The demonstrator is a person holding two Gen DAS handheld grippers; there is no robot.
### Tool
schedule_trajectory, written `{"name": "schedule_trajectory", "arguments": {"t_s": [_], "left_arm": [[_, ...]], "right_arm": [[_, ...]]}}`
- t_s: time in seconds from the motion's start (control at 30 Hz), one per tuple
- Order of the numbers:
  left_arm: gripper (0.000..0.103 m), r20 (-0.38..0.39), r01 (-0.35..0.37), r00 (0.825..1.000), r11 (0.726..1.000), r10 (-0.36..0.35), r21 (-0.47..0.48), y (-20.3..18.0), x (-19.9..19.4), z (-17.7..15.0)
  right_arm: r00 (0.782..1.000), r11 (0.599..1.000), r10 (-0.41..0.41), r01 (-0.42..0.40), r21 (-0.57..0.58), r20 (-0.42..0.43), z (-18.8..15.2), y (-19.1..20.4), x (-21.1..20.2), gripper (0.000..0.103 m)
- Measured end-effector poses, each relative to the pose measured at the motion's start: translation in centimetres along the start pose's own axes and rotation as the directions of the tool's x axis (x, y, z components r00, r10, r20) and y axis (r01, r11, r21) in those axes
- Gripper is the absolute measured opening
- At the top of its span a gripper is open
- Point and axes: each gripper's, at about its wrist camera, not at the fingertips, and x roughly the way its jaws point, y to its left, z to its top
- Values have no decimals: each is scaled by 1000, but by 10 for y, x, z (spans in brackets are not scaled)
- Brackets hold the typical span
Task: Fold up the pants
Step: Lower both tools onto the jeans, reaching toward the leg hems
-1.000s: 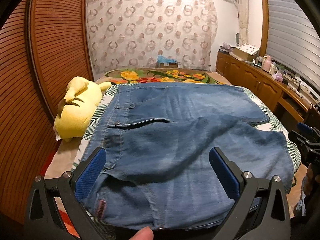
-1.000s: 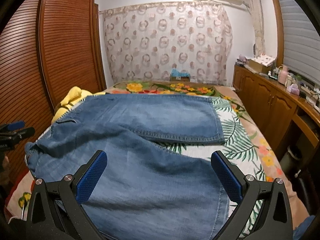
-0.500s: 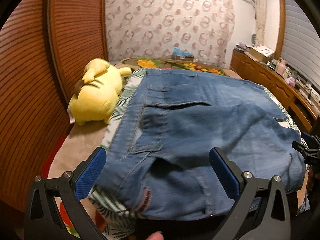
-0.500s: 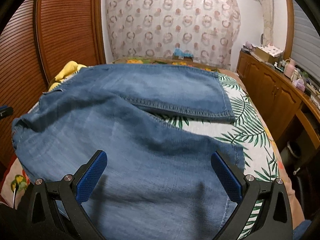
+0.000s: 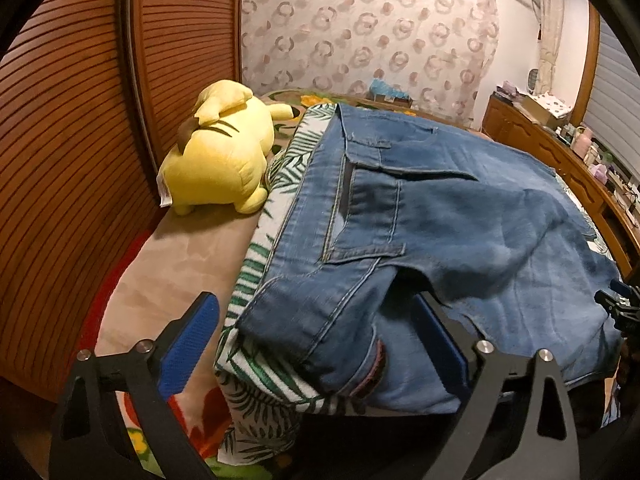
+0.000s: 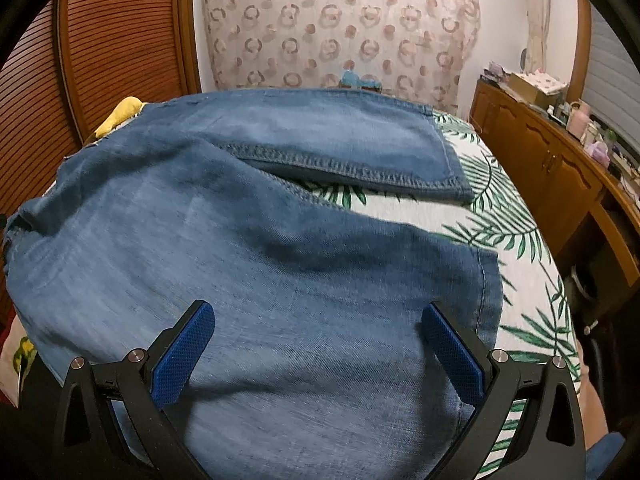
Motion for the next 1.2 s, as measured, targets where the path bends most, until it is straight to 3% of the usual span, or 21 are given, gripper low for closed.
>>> {"name": "schedule_trajectory", "arguments": {"t_s": [0.17,0.57,0.8,1.0,1.07,1.2], "left_arm": [[81,-11,27,1000,999,-28,-22,8,2,-4],[61,-23,19,1000,1000,-20,-11,15,3,-11],[56,-40,-1,999,1000,1,1,14,11,-14],[49,-39,-4,999,1000,4,7,14,13,-15],[35,-11,13,1000,1000,-13,12,11,7,-14],[19,21,10,1000,999,-11,53,-1,-1,-10]], "right_arm": [[1000,1000,3,-3,12,-6,-1,2,-4,103],[1000,999,-13,13,52,8,-11,-19,-22,103],[999,998,-13,16,62,-43,-30,-27,-31,103],[997,998,9,-5,57,-70,-27,-26,-35,103],[997,999,15,-12,40,-77,-22,-28,-36,99],[997,999,34,-34,5,-71,-20,-20,-40,93]]}}
